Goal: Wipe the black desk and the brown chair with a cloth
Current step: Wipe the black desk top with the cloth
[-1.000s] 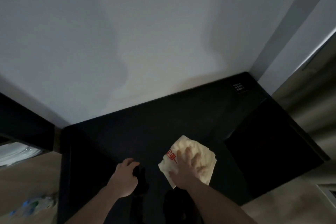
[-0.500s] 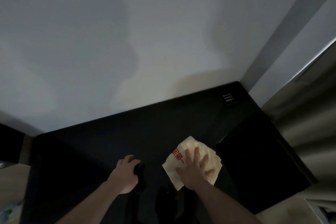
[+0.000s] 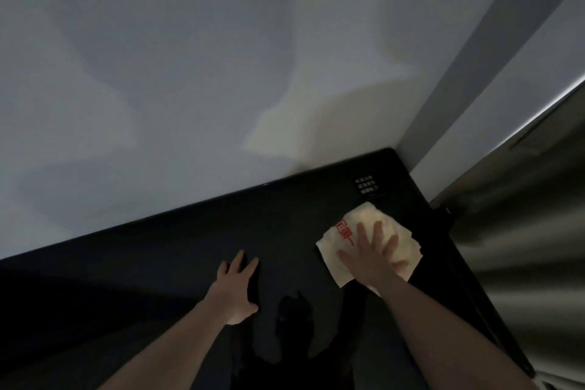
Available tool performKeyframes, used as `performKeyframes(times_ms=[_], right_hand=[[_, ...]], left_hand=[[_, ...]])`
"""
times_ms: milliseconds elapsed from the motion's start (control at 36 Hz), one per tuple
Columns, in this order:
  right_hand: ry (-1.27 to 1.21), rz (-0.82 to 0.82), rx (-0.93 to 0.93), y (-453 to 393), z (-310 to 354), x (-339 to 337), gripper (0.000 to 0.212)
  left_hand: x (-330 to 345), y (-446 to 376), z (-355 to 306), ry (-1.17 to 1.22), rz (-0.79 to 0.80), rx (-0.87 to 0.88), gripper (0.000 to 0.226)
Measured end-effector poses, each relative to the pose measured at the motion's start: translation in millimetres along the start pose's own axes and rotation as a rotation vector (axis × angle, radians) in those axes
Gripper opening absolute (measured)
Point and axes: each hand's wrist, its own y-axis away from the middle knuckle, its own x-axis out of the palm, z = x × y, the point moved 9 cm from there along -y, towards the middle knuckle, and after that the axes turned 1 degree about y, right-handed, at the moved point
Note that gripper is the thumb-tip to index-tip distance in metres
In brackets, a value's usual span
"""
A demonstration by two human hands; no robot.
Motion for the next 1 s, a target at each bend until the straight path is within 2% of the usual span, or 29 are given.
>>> performKeyframes(times_ms=[250,389,556,833,1000], right_hand=[[-0.114,-0.07,0.156,-60,-30,-63,0.089],[-0.1,-0.115,0.151,-68,-40,-77,0.086],[-0.046,-0.129,0.081,-47,-68,-60,0.084],[-0.153,-0.114,0.208,42,-137,22,0.086],[-0.193,-0.081,0.269,30,-139,18,0.089]], left_hand=[[16,-26,-24,-0.036,-0.021,-0.088,0.123],[21,-29,-22,-0.043,-0.024,-0.083,0.123],[22,-26,-21,-0.036,-0.042,-0.066,0.122],[18,-18,-21,-0.054,-0.051,-0.037,0.122],[18,-21,-24,-0.066,-0.063,-0.035,0.123]])
